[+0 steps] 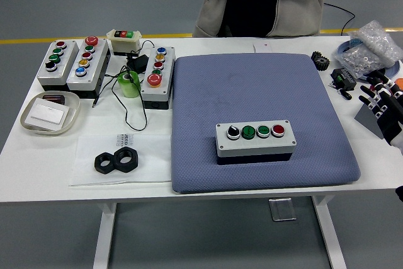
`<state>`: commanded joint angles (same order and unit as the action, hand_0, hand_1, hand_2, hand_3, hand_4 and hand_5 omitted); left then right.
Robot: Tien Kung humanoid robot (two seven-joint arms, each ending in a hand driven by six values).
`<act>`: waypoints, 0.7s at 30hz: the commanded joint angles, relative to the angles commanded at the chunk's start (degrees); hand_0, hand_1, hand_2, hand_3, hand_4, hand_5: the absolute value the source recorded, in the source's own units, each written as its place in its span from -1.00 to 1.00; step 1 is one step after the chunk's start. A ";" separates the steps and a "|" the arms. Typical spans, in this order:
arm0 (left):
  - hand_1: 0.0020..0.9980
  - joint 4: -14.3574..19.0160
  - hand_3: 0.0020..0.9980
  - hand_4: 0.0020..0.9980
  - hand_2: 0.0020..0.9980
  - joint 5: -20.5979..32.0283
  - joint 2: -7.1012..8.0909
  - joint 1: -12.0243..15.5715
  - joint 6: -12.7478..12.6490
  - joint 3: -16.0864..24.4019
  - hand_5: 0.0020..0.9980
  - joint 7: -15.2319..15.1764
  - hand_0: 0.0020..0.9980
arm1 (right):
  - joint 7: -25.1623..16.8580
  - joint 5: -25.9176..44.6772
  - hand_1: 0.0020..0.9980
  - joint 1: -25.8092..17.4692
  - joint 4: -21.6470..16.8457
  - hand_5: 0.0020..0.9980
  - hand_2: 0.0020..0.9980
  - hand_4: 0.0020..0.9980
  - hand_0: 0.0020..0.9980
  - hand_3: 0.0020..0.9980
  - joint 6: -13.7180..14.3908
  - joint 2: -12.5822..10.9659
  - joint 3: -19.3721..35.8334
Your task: Pick up the button,place it on the desk,press the button,press the button
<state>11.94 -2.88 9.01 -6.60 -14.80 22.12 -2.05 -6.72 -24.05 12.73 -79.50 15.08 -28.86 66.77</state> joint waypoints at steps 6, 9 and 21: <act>0.66 0.01 0.64 0.24 0.70 0.39 -0.02 -0.06 0.02 -0.25 1.00 -0.07 0.47 | 0.52 -0.31 0.68 0.06 0.04 -0.28 0.74 0.16 0.85 0.70 -0.02 0.08 -0.13; 0.66 0.00 0.65 0.24 0.70 0.56 -0.01 -0.05 0.04 -0.33 1.00 -0.11 0.48 | 0.65 -0.37 0.67 0.10 -0.02 -0.25 0.73 0.15 0.85 0.70 0.01 0.06 -0.15; 0.66 0.01 0.65 0.24 0.70 1.00 0.02 -0.05 0.04 -0.66 1.00 -0.29 0.49 | 0.86 -0.39 0.67 0.21 -0.10 -0.19 0.73 0.14 0.84 0.69 0.27 0.16 -0.37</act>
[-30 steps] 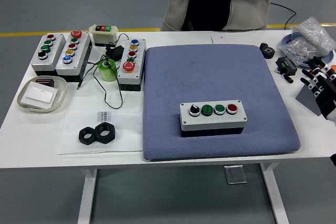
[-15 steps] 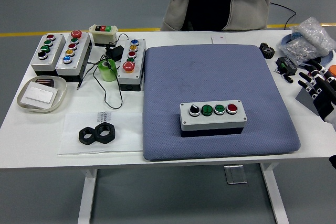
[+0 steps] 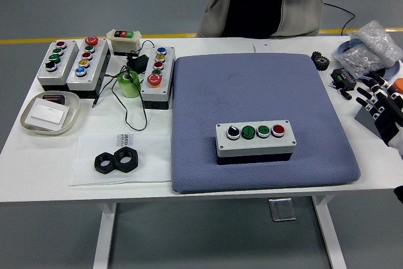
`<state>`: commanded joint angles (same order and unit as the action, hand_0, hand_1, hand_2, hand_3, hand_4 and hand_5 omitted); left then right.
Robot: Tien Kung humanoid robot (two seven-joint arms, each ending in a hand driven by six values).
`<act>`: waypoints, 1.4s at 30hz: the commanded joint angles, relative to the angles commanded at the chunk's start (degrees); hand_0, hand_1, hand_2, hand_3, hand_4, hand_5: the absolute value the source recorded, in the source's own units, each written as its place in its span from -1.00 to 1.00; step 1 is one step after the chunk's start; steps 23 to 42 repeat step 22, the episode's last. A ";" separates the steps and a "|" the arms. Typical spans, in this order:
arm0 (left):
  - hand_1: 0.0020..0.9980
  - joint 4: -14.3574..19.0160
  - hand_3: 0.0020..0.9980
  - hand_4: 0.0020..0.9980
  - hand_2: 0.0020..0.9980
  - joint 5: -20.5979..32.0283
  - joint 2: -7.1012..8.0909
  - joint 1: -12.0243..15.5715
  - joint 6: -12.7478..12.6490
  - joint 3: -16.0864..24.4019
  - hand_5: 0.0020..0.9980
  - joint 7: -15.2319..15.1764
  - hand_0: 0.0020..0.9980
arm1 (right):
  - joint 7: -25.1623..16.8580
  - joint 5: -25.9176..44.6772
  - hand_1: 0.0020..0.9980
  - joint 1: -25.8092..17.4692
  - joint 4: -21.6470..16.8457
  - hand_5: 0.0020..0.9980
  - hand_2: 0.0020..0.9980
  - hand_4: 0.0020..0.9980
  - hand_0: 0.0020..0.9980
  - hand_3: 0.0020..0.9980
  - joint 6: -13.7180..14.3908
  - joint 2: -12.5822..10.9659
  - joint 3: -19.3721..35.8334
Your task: Pick up the button,place it on the desk,press the button,press the button
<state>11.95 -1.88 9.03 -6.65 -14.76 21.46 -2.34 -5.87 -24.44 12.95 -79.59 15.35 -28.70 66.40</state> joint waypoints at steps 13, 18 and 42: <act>0.66 -0.01 0.65 0.24 0.70 0.03 -0.01 -0.10 0.01 0.05 1.00 0.01 0.49 | 0.04 0.12 0.67 0.19 0.01 -0.18 0.72 0.13 0.85 0.69 0.26 0.04 -0.09; 0.66 -0.03 0.65 0.24 0.70 0.56 0.01 -0.36 0.03 -0.26 1.00 -0.14 0.49 | 0.02 0.17 0.67 0.43 0.00 -0.18 0.72 0.13 0.85 0.69 0.36 0.05 0.14; 0.66 -0.04 0.65 0.24 0.70 0.90 0.02 -0.63 0.03 -0.47 1.00 -0.22 0.49 | -0.03 0.27 0.67 0.58 0.08 -0.18 0.72 0.13 0.85 0.69 0.54 0.11 0.36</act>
